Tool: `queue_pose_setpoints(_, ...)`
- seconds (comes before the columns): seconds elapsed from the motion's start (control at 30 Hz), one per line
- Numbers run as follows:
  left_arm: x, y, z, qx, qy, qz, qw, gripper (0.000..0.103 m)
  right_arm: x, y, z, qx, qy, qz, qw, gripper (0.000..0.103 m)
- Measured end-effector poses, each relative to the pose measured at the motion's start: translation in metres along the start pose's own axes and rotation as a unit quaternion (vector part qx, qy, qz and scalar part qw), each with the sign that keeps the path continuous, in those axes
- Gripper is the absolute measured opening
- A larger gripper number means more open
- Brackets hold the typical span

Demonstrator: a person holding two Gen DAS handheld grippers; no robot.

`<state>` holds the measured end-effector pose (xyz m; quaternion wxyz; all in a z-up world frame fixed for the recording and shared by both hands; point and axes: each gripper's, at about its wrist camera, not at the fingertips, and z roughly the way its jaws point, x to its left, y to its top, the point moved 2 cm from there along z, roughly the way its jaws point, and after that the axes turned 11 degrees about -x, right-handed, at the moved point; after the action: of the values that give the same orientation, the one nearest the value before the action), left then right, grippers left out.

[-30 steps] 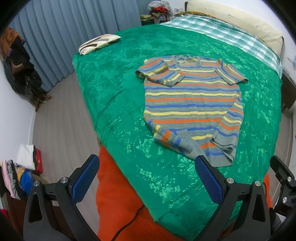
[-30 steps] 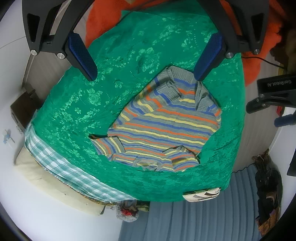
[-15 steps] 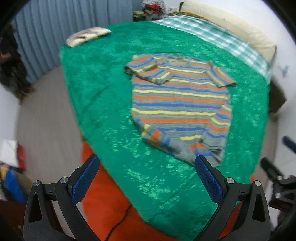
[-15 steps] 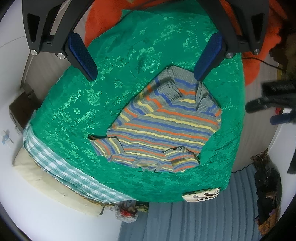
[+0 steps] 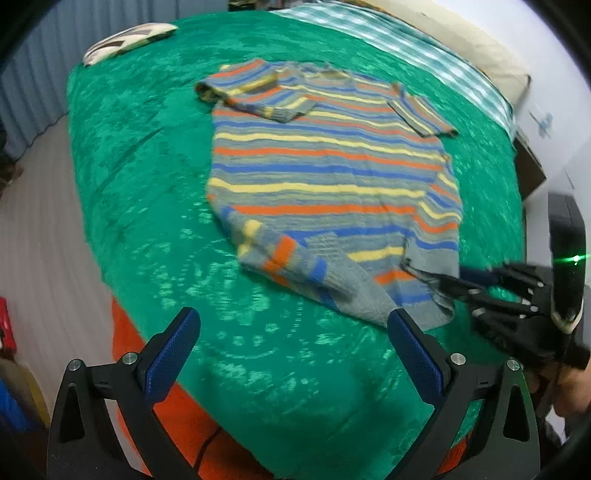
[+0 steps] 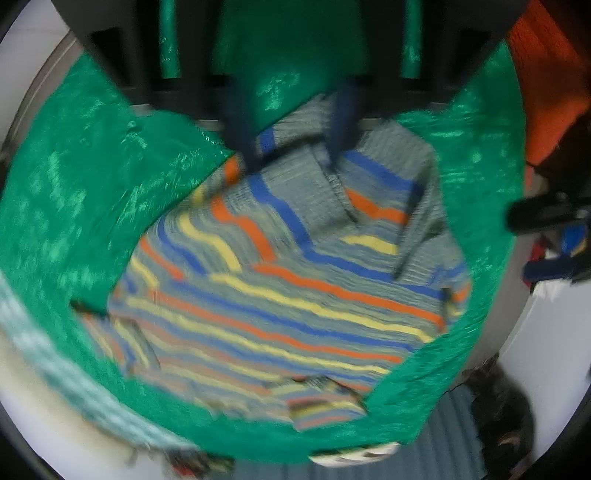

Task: Fold small clothes
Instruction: 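Grasp the striped sweater's hem with the right tool and pull it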

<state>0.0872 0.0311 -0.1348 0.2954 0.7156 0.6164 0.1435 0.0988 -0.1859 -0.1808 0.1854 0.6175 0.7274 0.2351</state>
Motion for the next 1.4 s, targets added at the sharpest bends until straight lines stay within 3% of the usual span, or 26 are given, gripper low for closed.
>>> queue_pose_setpoints(0.07, 0.011, -0.002, -0.012, -0.012, 0.013, 0.007, 0.9998, 0.102, -0.014, -0.005, -0.016, -0.006, 0.006, 0.024, 1.0, 0.011)
queue_pose_setpoints(0.2, 0.034, -0.009, -0.027, -0.021, 0.041, 0.025, 0.9986, 0.102, -0.055, -0.037, -0.067, -0.004, -0.037, 0.059, 0.998, 0.011)
queue_pose_setpoints(0.3, 0.04, -0.013, -0.028, -0.018, 0.042, 0.02, 0.9988, 0.102, -0.083, -0.062, -0.075, 0.02, -0.083, 0.086, 0.993, 0.013)
queue_pose_setpoints(0.33, 0.041, -0.014, -0.027, -0.017, 0.041, 0.015, 0.9989, 0.102, -0.083, -0.063, -0.077, 0.013, -0.097, 0.082, 0.992, 0.023)
queue_pose_setpoints(0.37, 0.041, -0.014, -0.025, -0.015, 0.041, 0.008, 0.999, 0.102, -0.081, -0.062, -0.078, 0.006, -0.101, 0.079, 0.992, 0.045)
queue_pose_setpoints(0.43, 0.039, -0.013, -0.023, -0.013, 0.04, -0.005, 0.9991, 0.102, -0.066, -0.047, -0.079, -0.026, -0.058, 0.084, 0.994, 0.069)
queue_pose_setpoints(0.5, 0.035, -0.013, -0.026, -0.017, 0.039, -0.012, 0.999, 0.102, -0.039, -0.021, -0.074, -0.059, -0.012, 0.065, 0.996, 0.069)
queue_pose_setpoints(0.63, 0.029, -0.013, -0.036, -0.027, 0.039, -0.022, 0.9986, 0.102, 0.012, 0.022, -0.034, -0.07, 0.037, -0.007, 0.997, 0.064)
queue_pose_setpoints(0.7, 0.029, -0.013, -0.037, -0.025, 0.037, -0.025, 0.9987, 0.102, 0.031, 0.032, 0.004, -0.036, 0.046, -0.037, 0.998, 0.057)
queue_pose_setpoints(0.77, 0.032, -0.015, -0.04, -0.026, 0.044, -0.019, 0.9985, 0.102, 0.033, 0.028, 0.027, -0.004, 0.032, -0.051, 0.998, 0.021)
queue_pose_setpoints(0.83, 0.038, -0.018, -0.044, -0.029, 0.056, -0.012, 0.9979, 0.102, 0.019, 0.025, 0.024, -0.011, 0.025, -0.017, 0.999, 0.008)
queue_pose_setpoints(1.0, 0.05, -0.026, -0.045, -0.022, 0.058, -0.014, 0.998, 0.102, -0.044, 0.006, -0.062, -0.067, 0.034, 0.101, 0.992, 0.008)
queue_pose_setpoints(1.13, 0.043, -0.025, -0.037, -0.015, 0.053, -0.003, 0.9985, 0.102, -0.093, -0.033, -0.105, -0.057, -0.022, 0.155, 0.986, 0.008)
queue_pose_setpoints(1.3, 0.03, -0.023, -0.034, -0.014, 0.041, -0.003, 0.9991, 0.102, -0.125, -0.079, -0.087, -0.005, -0.058, 0.209, 0.976, 0.004)
queue_pose_setpoints(1.4, 0.036, -0.026, -0.039, -0.014, 0.045, -0.014, 0.9988, 0.102, -0.13, -0.084, -0.085, -0.006, -0.089, 0.223, 0.971, 0.004)
